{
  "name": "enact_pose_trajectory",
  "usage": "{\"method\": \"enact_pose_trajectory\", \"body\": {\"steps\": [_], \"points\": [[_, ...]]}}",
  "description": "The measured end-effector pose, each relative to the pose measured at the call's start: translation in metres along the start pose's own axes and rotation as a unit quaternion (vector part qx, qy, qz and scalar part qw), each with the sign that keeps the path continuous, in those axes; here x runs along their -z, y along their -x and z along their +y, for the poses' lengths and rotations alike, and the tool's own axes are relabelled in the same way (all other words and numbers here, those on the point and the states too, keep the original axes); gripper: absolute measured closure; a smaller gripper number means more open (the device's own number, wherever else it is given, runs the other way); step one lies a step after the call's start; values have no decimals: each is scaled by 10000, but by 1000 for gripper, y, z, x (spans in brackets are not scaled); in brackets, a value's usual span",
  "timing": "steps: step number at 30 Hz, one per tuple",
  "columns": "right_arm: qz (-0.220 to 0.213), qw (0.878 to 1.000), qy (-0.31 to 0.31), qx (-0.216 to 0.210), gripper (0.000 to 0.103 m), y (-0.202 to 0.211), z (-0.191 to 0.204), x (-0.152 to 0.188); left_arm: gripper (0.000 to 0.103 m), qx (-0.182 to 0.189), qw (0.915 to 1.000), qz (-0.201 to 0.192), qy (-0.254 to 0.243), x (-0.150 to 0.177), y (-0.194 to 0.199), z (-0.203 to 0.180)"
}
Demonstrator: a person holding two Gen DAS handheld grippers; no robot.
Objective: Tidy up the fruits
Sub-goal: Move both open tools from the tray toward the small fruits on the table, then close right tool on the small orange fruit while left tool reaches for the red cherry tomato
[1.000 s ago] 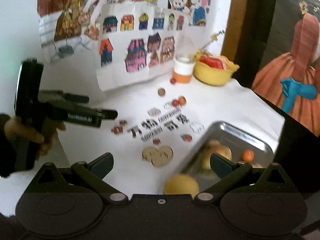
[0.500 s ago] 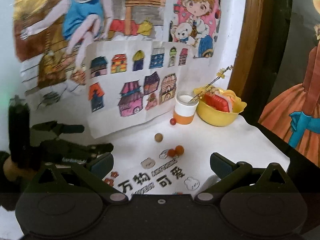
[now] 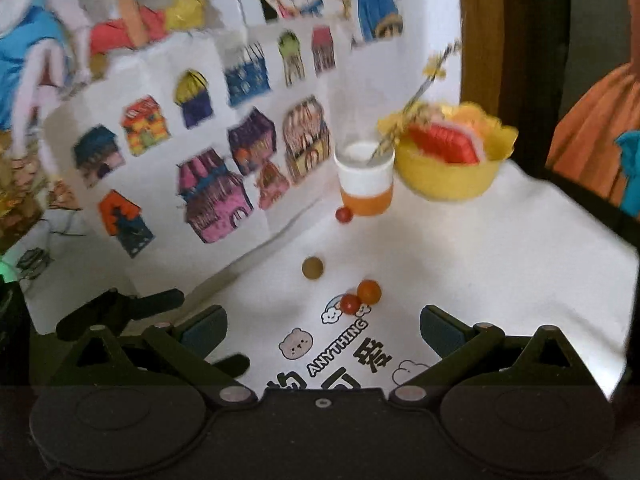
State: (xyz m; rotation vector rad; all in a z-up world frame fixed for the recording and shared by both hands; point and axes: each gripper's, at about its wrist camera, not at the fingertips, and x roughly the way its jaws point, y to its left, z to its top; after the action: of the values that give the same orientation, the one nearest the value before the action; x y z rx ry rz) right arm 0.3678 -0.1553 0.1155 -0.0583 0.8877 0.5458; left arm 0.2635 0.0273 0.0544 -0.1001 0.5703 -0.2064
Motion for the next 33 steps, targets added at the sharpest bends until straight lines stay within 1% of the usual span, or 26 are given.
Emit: {"method": "enact_pose_trajectory", "body": {"steps": [3, 8, 11, 13, 14, 16, 17, 20, 23, 25, 29, 32, 33], "points": [[151, 9998, -114, -106, 1, -22, -9, -4, 0, 74, 9999, 74, -87, 0, -15, -3], [358, 9977, -519, -249, 2, -62, -31, -11, 0, 94, 9993, 347, -134, -1, -49, -7], [468, 9959, -720, -294, 8, -84, -43, -12, 1, 98, 9987, 455, -188, -1, -68, -7], [494, 9941, -921, -296, 15, -98, -52, -12, 1, 106, 9985, 515, -128, -1, -80, -5], [510, 9928, -1046, -288, 16, -105, -56, -11, 1, 127, 9986, 516, -77, 0, -85, -2], [546, 9907, -1214, -289, 22, -116, -63, -9, 2, 144, 9984, 539, -26, 0, -93, 1], [571, 9898, -1272, -294, 23, -121, -66, -8, 3, 125, 9983, 560, -23, 0, -95, 2], [640, 9882, -1361, -301, 30, -134, -70, -7, 5, 97, 9982, 587, -82, 1, -104, 4], [676, 9878, -1372, -297, 36, -145, -71, -6, 9, 117, 9980, 601, -141, 1, -111, 4], [680, 9873, -1399, -313, 41, -150, -72, -6, 13, 151, 9977, 635, -156, 1, -117, 2], [701, 9869, -1416, -326, 44, -158, -71, -8, 20, 253, 9971, 673, -231, 2, -123, -3], [726, 9861, -1452, -346, 44, -161, -70, -9, 29, 321, 9969, 653, -290, 2, -127, -6], [725, 9857, -1474, -364, 44, -162, -70, -9, 34, 332, 9969, 646, -303, 2, -129, -7]]}}
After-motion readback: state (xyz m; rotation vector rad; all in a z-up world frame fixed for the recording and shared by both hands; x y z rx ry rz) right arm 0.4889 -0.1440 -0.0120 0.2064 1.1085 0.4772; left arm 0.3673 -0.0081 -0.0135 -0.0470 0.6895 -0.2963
